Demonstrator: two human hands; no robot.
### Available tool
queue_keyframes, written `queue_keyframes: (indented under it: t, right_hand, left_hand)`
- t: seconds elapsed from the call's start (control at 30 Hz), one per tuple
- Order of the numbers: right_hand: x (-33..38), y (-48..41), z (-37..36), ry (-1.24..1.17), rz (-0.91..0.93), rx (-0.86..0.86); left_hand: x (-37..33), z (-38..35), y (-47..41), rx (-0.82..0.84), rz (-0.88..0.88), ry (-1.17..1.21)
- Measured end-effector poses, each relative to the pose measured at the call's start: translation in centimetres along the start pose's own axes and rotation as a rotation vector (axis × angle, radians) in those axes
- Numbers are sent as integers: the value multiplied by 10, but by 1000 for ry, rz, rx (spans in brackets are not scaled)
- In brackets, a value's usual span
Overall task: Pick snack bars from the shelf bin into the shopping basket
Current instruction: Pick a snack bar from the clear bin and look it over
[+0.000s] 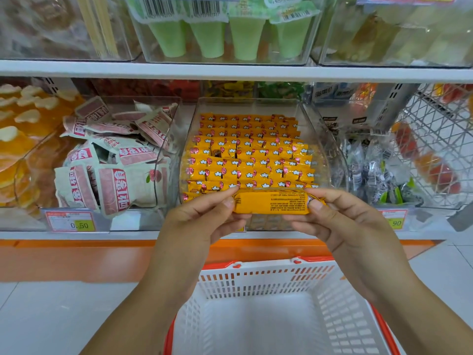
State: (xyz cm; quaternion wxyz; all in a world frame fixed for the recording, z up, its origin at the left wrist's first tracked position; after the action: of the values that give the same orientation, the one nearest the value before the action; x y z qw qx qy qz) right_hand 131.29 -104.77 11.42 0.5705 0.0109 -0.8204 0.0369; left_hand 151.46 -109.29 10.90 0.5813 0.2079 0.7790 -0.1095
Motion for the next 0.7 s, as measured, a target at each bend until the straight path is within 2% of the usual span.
queue_keyframes:
  t: [0.1,0.2,0.37,0.43,0.5,0.57,0.7]
  right_hand:
    - [-3,0,3,-8,-6,-3]
    - [-8,1,4,37,-28,74]
    - [-12,-5,3,112,20,0]
    - [-11,-13,4,133,26,-15]
    - [-4,-27,5,140,34,-55]
    - [4,-47,8,206,44,-103]
    - [19,-95,0,439,86,-72]
  left_hand:
    - [1,-2,-1,-20,7,-14]
    - [0,-2,-2,-72,12,-64]
    - [-3,-8,-12,-108,38,-335]
    - [-2,-6,-22,-126,-1,-546]
    - [-4,-1,-35,-158,-76,-862]
    - [-8,4,-47,-187,-121,-1048]
    - [7,17,-71,-86,52,-1327]
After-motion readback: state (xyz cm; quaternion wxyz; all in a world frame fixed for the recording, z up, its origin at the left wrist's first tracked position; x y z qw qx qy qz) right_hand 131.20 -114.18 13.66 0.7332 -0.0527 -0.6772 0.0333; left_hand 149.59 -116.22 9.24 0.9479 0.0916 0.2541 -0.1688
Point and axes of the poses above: each hand's wrist, its own y-axis away from the middle knuckle, its own z-axis out of the back of the hand, x = y × z, the point moved 2 cm from there along -y, towards the middle knuckle, and after that the axes turned 15 degrees about x, right-handed, at the moved point
